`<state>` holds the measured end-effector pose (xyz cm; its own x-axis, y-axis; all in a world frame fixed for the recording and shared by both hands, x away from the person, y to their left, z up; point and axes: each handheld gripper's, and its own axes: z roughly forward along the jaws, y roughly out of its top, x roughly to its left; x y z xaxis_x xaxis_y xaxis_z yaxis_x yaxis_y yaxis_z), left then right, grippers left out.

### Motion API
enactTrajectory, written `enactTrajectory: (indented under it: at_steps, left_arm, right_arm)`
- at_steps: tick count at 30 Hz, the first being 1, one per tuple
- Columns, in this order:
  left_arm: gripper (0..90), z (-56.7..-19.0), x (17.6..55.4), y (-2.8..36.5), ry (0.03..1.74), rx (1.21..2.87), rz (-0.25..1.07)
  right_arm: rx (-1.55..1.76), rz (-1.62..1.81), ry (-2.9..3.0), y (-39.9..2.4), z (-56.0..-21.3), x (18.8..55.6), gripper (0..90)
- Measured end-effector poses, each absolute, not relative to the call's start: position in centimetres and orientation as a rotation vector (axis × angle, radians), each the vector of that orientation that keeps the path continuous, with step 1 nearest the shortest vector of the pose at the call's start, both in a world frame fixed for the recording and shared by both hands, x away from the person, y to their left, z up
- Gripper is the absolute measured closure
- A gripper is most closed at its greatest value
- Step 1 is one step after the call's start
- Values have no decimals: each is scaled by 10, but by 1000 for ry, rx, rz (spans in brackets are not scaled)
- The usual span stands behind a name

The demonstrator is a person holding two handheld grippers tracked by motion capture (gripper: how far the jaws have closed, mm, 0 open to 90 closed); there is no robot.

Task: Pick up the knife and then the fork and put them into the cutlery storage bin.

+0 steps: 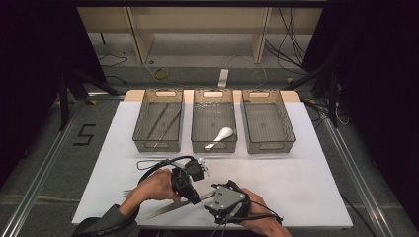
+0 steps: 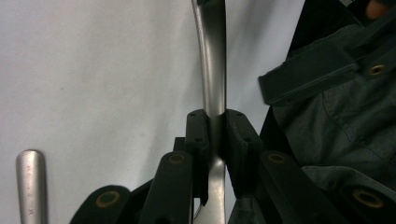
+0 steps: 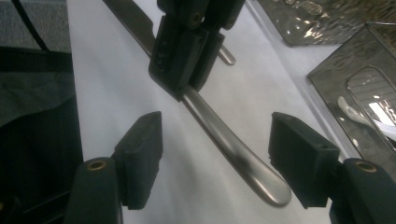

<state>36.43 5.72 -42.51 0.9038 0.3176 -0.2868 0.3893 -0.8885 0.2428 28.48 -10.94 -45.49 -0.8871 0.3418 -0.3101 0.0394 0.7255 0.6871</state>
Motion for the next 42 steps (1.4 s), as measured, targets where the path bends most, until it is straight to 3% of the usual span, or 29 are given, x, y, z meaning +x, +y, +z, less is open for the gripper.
enactTrajectory:
  at_steps: [14, 26, 32, 35, 42]
  left_arm:
    - [798, -427, 356, 47, 459, 2805, -388]
    - [798, -426, 356, 44, 451, 2791, -419]
    - [794, -429, 356, 43, 441, 2801, -445]
    - [792, -432, 359, 43, 458, 2779, -487]
    - [784, -426, 360, 46, 461, 2732, -495]
  right_arm:
    - [144, 851, 2518, -102, -467, 284, 487]
    - [4, 758, 2482, -96, -471, 276, 691]
    - [-98, 718, 2481, -95, -472, 275, 746]
    - [-177, 660, 2507, -94, -473, 273, 836]
    - [-129, 708, 2551, -96, -469, 274, 844]
